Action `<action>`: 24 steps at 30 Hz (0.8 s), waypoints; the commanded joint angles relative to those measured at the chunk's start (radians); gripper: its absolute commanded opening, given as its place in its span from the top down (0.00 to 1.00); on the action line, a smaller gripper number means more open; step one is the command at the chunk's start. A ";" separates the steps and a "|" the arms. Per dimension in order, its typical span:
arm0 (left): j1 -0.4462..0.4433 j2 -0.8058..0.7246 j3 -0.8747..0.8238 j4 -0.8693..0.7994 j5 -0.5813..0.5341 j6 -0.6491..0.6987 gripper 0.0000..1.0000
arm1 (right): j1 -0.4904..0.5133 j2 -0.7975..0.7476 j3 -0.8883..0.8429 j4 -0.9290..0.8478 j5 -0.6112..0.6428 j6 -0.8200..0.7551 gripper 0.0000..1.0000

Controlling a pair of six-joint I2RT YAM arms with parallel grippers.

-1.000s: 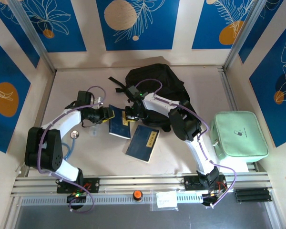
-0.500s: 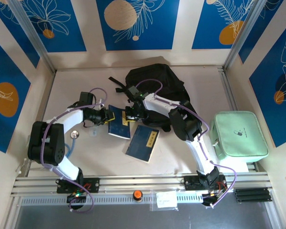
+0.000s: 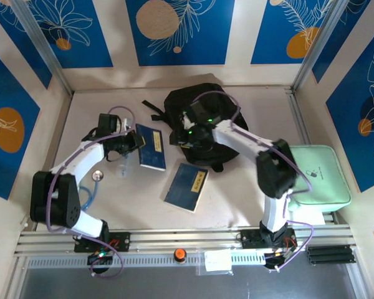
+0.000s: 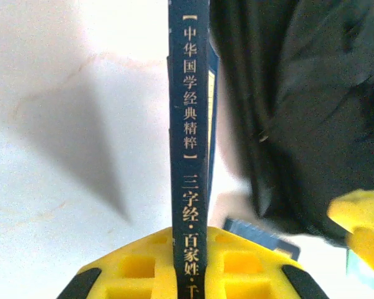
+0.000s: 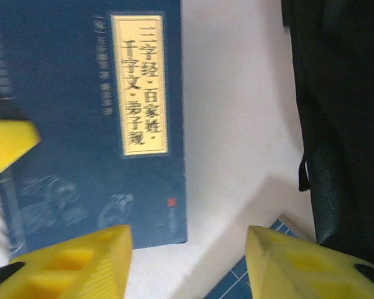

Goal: Pack the student bag
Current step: Pick up the book at the center of the table, then pass the book.

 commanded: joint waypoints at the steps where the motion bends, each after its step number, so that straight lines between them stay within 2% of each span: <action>1: -0.005 -0.075 0.034 0.150 -0.033 -0.133 1.00 | -0.054 -0.106 -0.126 0.190 -0.131 0.049 0.40; 6: -0.037 -0.075 0.009 0.423 -0.056 -0.389 1.00 | -0.146 -0.227 -0.313 0.462 -0.271 0.235 0.21; 11: -0.114 -0.016 0.008 0.687 -0.167 -0.591 1.00 | -0.182 -0.283 -0.457 0.744 -0.289 0.456 0.00; 19: -0.199 0.082 0.059 0.840 -0.291 -0.748 1.00 | -0.203 -0.286 -0.588 1.081 -0.243 0.692 0.01; 24: -0.236 0.113 0.054 0.889 -0.327 -0.828 1.00 | -0.199 -0.231 -0.557 1.126 -0.251 0.760 0.01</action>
